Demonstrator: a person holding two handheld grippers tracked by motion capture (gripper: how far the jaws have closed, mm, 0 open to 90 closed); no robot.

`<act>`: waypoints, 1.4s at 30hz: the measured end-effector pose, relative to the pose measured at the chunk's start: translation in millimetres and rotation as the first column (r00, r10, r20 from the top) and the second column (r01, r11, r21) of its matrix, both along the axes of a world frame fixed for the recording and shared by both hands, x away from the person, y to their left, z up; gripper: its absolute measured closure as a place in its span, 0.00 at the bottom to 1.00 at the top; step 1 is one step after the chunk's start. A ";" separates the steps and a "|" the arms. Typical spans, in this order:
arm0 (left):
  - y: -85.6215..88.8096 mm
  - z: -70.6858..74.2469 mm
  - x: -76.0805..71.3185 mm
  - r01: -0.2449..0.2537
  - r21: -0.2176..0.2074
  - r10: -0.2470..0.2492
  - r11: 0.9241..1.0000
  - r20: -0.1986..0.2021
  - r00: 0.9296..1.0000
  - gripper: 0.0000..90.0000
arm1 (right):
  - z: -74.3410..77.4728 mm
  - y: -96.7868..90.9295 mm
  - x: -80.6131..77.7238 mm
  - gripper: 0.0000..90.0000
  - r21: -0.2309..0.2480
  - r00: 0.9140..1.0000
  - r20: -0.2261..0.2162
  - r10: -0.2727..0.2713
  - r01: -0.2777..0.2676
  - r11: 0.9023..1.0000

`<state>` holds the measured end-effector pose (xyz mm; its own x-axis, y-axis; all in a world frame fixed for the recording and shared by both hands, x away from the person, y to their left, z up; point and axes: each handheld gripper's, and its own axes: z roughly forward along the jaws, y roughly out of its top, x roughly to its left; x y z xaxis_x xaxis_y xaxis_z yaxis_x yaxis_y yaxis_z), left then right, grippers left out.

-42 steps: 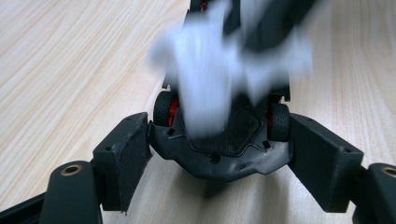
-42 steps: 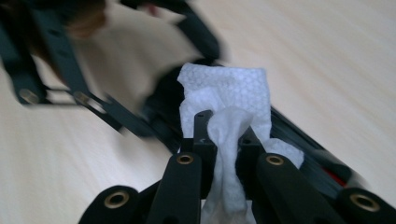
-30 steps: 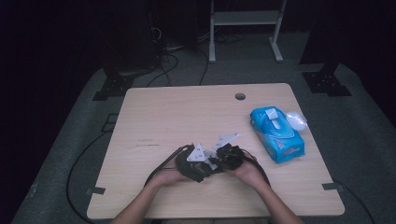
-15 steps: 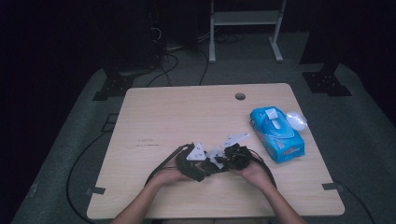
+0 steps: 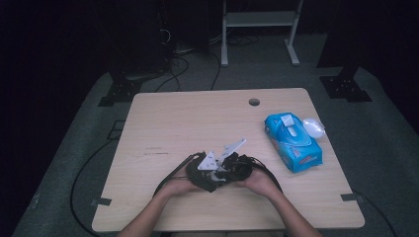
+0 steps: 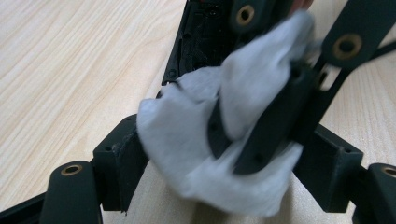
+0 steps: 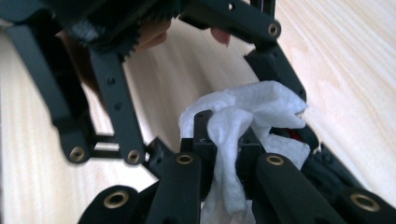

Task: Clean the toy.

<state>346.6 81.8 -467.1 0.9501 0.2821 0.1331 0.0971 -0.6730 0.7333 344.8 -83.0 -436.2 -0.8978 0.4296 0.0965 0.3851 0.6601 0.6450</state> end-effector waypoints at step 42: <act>14.9 0.9 5.2 -0.029 -0.019 0.029 0.999 -0.002 1.000 0.27 | 6.0 -88.4 4.3 0.92 -0.022 0.976 -0.012 -0.218 0.218 0.976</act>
<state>351.8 96.6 -466.2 0.9417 0.3120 0.1257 0.1179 -0.6561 0.7454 349.2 -171.3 -430.2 -0.7811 0.6166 0.0978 0.5300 0.5721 0.6259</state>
